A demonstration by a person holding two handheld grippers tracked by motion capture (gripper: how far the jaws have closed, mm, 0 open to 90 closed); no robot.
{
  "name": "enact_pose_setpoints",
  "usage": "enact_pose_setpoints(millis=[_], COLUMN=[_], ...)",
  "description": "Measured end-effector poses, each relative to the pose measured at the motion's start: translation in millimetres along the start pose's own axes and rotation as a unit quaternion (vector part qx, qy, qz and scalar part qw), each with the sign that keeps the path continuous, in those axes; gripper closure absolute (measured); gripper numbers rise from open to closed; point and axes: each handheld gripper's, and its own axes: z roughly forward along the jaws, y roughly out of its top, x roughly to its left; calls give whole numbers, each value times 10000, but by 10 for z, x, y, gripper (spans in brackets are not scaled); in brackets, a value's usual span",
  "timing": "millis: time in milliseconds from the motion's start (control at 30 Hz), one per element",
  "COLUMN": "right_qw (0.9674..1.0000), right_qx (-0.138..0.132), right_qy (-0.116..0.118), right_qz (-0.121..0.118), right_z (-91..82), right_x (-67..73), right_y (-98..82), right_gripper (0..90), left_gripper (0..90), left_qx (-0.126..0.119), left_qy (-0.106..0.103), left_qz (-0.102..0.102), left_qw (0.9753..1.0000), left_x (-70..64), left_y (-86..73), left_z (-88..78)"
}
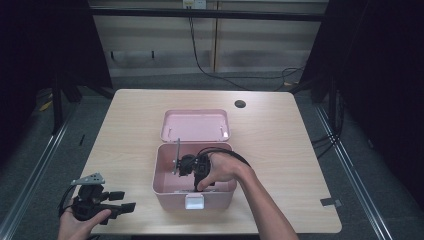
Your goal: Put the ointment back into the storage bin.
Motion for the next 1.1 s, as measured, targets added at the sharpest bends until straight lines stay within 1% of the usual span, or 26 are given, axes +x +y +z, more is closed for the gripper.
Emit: enact_pose_setpoints(millis=[67,100,133,167,200,233,267,333,367,433,500,600,633,733,833,867,933,967,1067,1100], right_qw=[10000,10000,9999,9999,9999,9999,9999,9999,9998,9998,9997,9996,9995,9993,9996,9994,9995,9994,9994,9994], right_qx=[46,65,147,91,91,140,140,114,163,157,242,244,292,341,268,317,285,316,324,317], right_qy=[29,58,68,114,114,23,23,66,97,101,68,112,133,128,107,110,127,119,117,108], right_qz=[-23,19,-17,-8,-8,-44,-44,-24,-24,-2,-22,-31,9,5,30,26,41,7,32,5], right_z=[17,24,56,72,72,51,51,59,76,85,79,93,110,106,103,98,109,113,111,106], right_x=[-8,-4,-3,-4,-4,-10,-10,-12,-8,-2,1,1,-1,-1,-7,-6,-2,0,3,2], right_y=[10,16,28,26,26,29,29,26,28,27,31,28,32,37,30,32,30,31,34,35], right_gripper=[711,711,711,710,710,710,710,709,709,708,707,705,703,703,701,691,690,690,690,690], left_gripper=[270,270,269,270,270,270,270,270,270,270,269,270,269,269,269,270,269,269,269,269], left_qx=[-1,4,4,3,3,-1,-1,1,1,1,3,1,2,-1,-1,-1,1,14,3,0], left_qy=[1,5,-8,-10,-10,-5,-5,1,2,3,2,-6,-11,-10,-13,-13,-11,-23,-17,-9], left_qz=[3,4,5,6,6,3,3,13,12,9,8,16,24,30,25,25,25,30,24,29], left_qw=[10000,10000,10000,10000,10000,10000,10000,10000,10000,10000,10000,10000,10000,10000,10000,10000,10000,10000,10000,10000], left_x=[0,2,4,4,4,1,1,0,0,-1,-1,0,-2,-4,-2,-2,-3,-1,-4,-3], left_y=[0,1,1,1,1,1,1,1,2,2,2,2,3,3,3,3,3,3,3,3], left_z=[0,0,-1,-1,-1,-1,-1,-2,-2,-2,-1,-2,0,-1,-1,-1,0,0,1,-1])
